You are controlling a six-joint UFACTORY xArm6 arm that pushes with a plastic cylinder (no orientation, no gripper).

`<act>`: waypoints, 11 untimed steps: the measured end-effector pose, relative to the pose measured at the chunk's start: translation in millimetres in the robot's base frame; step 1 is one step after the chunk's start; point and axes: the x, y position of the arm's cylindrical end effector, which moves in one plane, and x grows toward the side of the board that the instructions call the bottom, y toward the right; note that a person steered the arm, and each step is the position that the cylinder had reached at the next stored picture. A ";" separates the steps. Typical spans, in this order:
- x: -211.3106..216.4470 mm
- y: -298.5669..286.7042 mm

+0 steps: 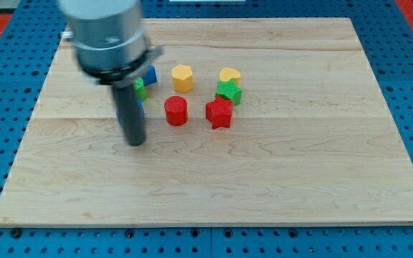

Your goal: Separate green circle and triangle from the blue cube

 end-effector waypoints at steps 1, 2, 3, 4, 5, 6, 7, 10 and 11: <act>-19.8 -39.0; -77.5 -35.8; -89.1 -30.1; -89.1 -15.5; -89.1 11.7; -89.0 29.9; -98.1 25.1; -174.6 16.4; -209.2 13.6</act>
